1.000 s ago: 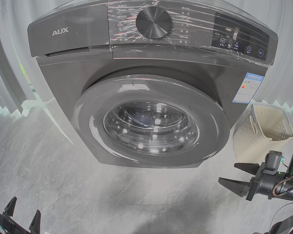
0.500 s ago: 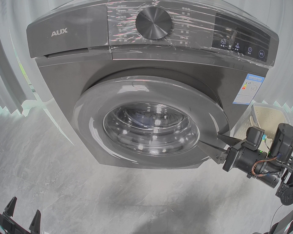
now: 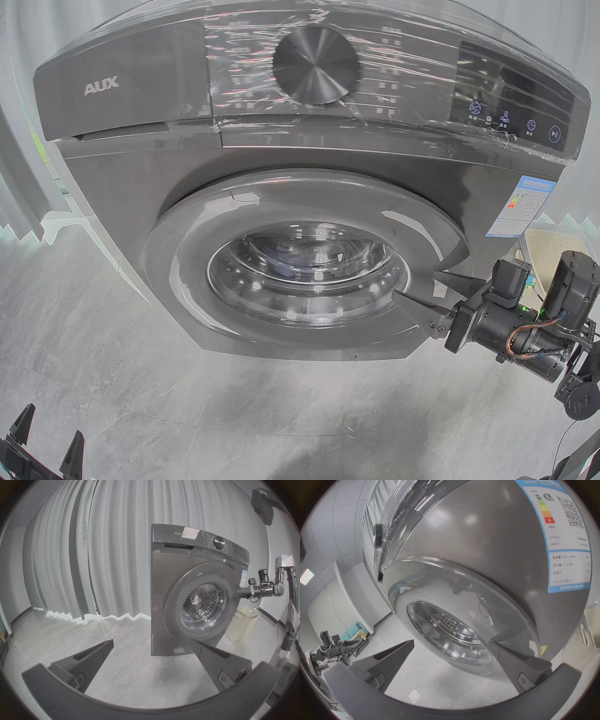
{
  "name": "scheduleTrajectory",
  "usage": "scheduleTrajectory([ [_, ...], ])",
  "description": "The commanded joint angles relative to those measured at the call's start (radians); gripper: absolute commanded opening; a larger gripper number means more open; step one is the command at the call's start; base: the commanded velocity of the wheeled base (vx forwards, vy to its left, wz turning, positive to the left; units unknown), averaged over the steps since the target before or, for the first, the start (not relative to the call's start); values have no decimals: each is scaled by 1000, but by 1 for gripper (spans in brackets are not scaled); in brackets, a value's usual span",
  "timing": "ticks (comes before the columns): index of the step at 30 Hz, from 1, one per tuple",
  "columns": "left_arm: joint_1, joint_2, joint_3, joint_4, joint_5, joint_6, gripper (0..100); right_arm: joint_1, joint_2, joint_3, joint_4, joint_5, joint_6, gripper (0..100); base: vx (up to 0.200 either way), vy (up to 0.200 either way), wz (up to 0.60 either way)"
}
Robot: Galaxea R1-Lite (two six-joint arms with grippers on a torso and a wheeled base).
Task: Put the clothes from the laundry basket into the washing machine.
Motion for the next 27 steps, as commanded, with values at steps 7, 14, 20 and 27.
scheduleTrajectory([
  [7, 0, -16, 16, 0, 0, 0, 100, 24, -98, 123, -50, 6, -27, 100, 0, 0, 0],
  [14, 0, -16, 16, 0, 0, -1, 100, 42, -331, 302, -25, 45, -30, 100, 0, 0, 0],
  [20, 0, -16, 16, 0, 1, -3, 100, -25, -520, 377, 13, 30, -35, 100, 0, 0, 0],
  [27, 0, -16, 16, 0, 3, -18, 100, -236, -767, 405, 254, 27, -125, 100, 0, 0, 0],
])
